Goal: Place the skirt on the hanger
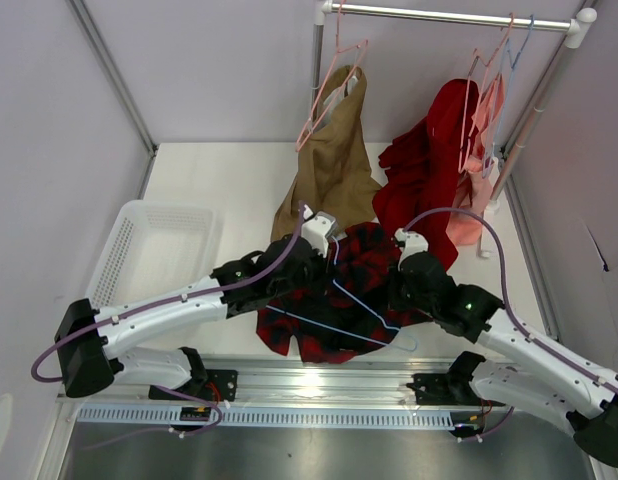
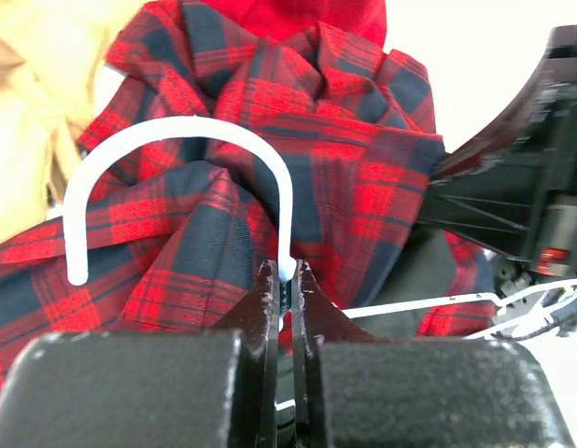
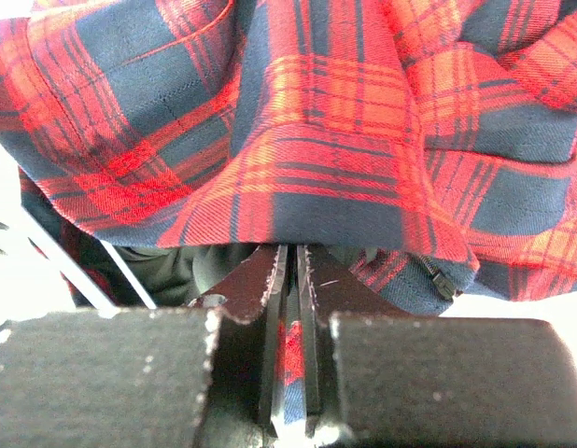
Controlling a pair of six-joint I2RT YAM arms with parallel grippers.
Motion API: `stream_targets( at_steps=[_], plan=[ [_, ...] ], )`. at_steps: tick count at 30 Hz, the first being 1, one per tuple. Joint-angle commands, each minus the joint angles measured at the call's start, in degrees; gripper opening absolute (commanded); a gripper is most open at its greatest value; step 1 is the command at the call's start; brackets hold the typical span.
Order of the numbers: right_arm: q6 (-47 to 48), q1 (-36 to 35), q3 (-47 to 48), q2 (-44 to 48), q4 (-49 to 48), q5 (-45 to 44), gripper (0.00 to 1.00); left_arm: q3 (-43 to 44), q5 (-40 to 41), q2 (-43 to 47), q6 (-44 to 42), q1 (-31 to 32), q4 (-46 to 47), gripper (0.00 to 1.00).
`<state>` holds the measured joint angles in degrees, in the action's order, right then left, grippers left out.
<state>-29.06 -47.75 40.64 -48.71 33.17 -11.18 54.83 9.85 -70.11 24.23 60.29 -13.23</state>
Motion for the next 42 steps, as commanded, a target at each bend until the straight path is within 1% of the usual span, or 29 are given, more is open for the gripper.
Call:
stream_targets(
  at_steps=[1, 9, 11, 16, 20, 27, 29, 31, 36, 40, 42],
  plan=[
    [-1.8, 2.2, 1.0, 2.6, 0.4, 1.7, 0.07, 2.2, 2.1, 1.6, 1.2, -1.5, -0.6, 0.00],
    [-2.6, 6.2, -0.3, 5.1, 0.5, 5.1, 0.10, 1.5, 3.3, 1.6, 3.5, -3.1, -2.2, 0.00],
    [-2.9, 7.0, -1.4, 5.6, -0.2, 6.6, 0.12, 1.5, 3.7, 1.9, 3.7, -3.3, -2.1, 0.00],
    [-4.0, 8.9, -4.3, 6.3, -2.7, 10.4, 0.14, 2.0, 4.5, 1.5, 4.2, -3.6, -3.1, 0.00],
    [-5.4, 11.0, -7.4, 7.5, -5.7, 14.1, 0.20, 2.0, 4.9, 1.2, 4.4, -3.6, -3.6, 0.00],
    [-9.2, 15.2, -12.1, 9.1, -10.2, 21.0, 0.18, 2.0, 5.8, 1.1, 4.6, -3.6, -4.3, 0.00],
    [-9.8, 15.8, -12.5, 9.7, -10.7, 21.1, 0.23, 1.9, 6.2, 1.3, 4.5, -3.6, -4.4, 0.00],
    [-10.3, 16.3, -13.0, 10.1, -10.8, 21.2, 0.25, 2.0, 6.7, 1.3, 4.5, -3.6, -4.8, 0.00],
    [-10.9, 17.6, -13.1, 11.4, -10.4, 21.2, 0.27, 1.9, 7.5, 1.2, 4.5, -3.6, -5.3, 0.00],
    [-11.6, 18.4, -13.6, 12.3, -10.2, 21.4, 0.31, 1.7, 7.7, 1.4, 4.5, -3.6, -5.4, 0.00],
    [-12.0, 18.9, -13.8, 12.7, -10.2, 21.6, 0.31, 1.8, 8.1, 1.5, 4.5, -3.6, -5.4, 0.00]
  ],
)
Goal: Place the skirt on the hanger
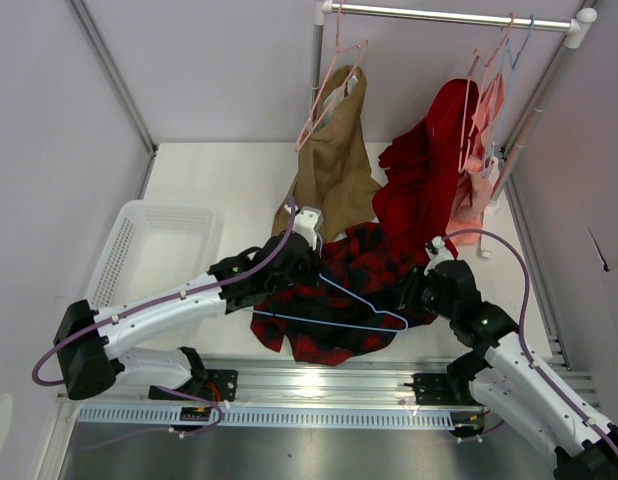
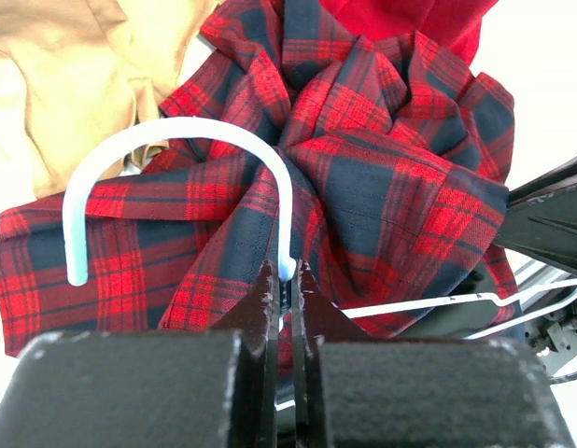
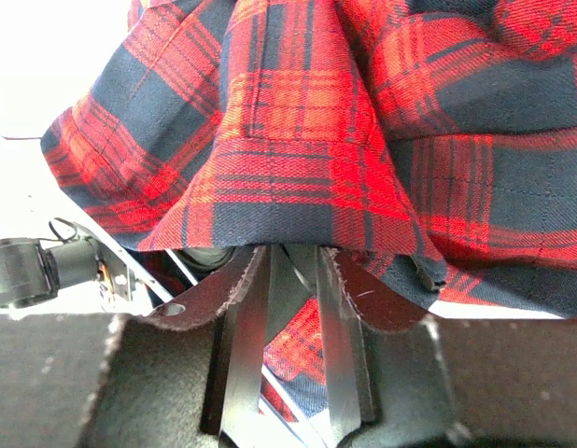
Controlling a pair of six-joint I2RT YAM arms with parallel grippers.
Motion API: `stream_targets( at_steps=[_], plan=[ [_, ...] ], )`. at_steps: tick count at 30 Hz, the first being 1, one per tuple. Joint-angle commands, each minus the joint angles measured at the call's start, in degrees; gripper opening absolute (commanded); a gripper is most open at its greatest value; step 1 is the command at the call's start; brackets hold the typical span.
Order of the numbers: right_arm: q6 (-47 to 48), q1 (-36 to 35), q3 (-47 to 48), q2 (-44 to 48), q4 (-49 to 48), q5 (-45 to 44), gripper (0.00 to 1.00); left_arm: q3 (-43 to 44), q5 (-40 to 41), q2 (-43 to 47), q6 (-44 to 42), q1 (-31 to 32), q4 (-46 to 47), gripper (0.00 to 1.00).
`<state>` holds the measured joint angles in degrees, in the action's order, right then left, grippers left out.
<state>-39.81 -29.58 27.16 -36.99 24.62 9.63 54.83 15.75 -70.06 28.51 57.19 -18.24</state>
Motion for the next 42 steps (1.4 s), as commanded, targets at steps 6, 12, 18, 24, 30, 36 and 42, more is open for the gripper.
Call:
stream_targets(
  at_steps=[6, 12, 18, 24, 30, 36, 42],
  plan=[
    [-1.7, 1.6, -1.0, 1.2, -1.9, 1.7, 0.21, 1.9, 3.1, 1.6, 0.3, -0.5, -0.7, 0.00],
    [-1.5, 2.2, -0.9, 2.0, -0.8, 1.3, 0.08, 2.7, 5.2, 1.5, 0.8, -0.5, -1.9, 0.00],
    [-1.2, 2.2, -0.5, 3.3, 0.8, 0.5, 0.05, 4.1, 9.0, 1.4, 1.8, -0.5, -3.8, 0.00],
    [-0.4, 2.2, -0.2, 4.0, 2.3, 0.0, 0.03, 5.4, 12.5, 1.3, 3.7, -0.5, -5.3, 0.00],
    [-0.4, 2.2, 0.1, 5.4, 3.5, -0.9, 0.03, 5.7, 15.2, 1.0, 4.4, -0.5, -6.2, 0.00],
    [-0.6, 2.2, 0.3, 6.1, 4.1, -1.5, 0.02, 5.7, 17.6, 0.7, 5.4, -0.5, -7.1, 0.00],
    [-0.9, 2.2, 0.4, 6.8, 4.9, -2.3, 0.01, 5.7, 19.7, 0.2, 6.2, -0.5, -7.2, 0.00]
  ],
)
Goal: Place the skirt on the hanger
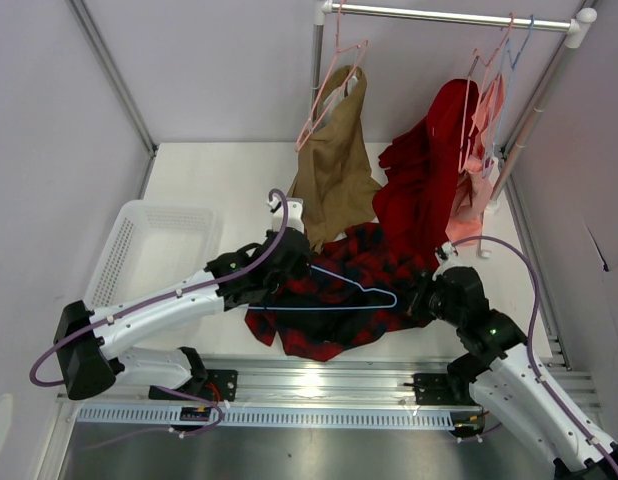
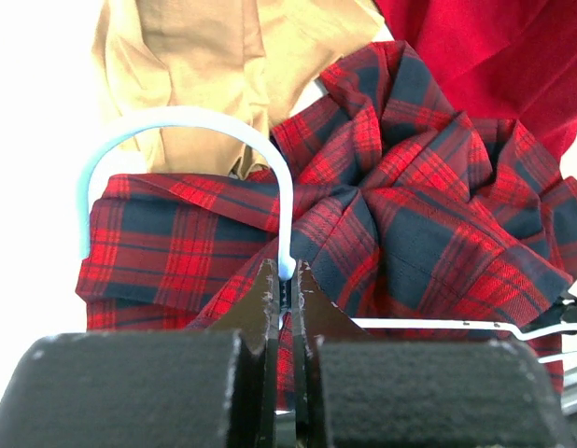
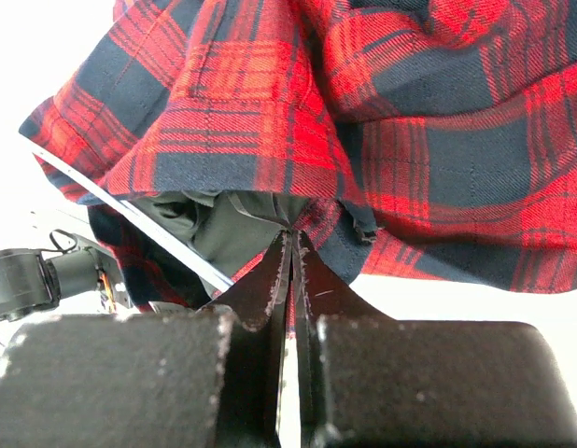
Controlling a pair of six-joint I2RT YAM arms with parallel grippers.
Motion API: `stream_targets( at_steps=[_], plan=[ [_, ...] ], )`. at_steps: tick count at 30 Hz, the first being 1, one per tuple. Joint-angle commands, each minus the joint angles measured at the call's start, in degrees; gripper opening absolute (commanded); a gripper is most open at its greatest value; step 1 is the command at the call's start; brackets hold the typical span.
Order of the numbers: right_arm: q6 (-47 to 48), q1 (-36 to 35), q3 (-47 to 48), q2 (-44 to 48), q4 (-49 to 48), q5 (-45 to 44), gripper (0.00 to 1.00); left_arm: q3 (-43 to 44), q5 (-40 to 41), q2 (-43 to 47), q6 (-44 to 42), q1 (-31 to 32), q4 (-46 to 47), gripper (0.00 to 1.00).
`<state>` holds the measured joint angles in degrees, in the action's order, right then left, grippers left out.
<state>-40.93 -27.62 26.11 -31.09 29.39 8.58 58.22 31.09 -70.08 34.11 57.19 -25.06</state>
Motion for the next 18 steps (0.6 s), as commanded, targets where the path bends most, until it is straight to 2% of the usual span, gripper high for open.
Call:
stream_targets(
  at_steps=[1, 18],
  plan=[
    [0.2, 0.3, 1.4, 1.4, 0.1, -1.4, 0.02, 2.2, 4.4, 0.0, 0.6, -0.5, -0.5, 0.00],
    [-0.5, 0.3, 3.4, 1.8, 0.7, -2.9, 0.01, -0.1, 6.7, -1.3, 2.0, -0.5, 0.5, 0.00]
  ],
)
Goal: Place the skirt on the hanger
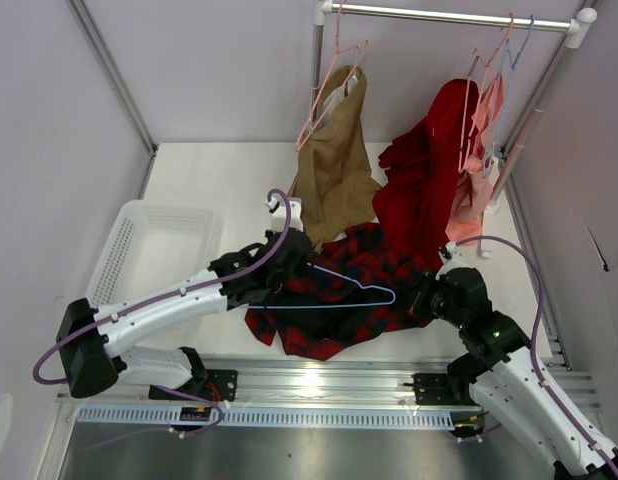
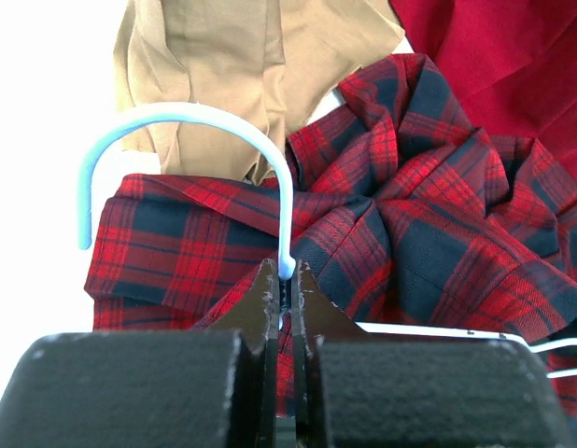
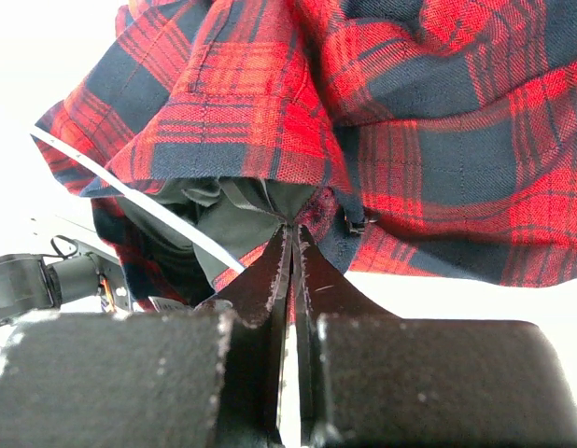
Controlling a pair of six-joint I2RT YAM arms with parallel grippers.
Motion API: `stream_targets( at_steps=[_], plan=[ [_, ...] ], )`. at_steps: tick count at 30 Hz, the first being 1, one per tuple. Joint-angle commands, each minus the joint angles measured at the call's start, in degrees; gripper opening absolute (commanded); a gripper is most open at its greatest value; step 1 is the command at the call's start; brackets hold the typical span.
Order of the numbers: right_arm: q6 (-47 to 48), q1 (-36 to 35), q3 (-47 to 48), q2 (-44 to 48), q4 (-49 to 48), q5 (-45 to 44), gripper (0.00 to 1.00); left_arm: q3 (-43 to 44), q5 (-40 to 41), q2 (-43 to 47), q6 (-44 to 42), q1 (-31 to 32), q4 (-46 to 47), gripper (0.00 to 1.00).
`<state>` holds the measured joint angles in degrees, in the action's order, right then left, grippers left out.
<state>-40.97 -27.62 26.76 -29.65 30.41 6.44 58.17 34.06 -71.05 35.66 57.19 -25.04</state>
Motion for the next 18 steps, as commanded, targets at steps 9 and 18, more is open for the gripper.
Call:
stream_targets(
  at_steps=[9, 18],
  plan=[
    [0.0, 0.3, 3.8, 1.1, 1.1, -0.1, 0.01, -0.8, 3.6, -1.8, 1.3, -0.5, 2.3, 0.00],
    [0.2, 0.2, 4.6, 1.0, 1.9, 1.4, 0.01, -1.1, 4.3, -2.6, 2.3, -0.5, 3.3, 0.00]
  ],
)
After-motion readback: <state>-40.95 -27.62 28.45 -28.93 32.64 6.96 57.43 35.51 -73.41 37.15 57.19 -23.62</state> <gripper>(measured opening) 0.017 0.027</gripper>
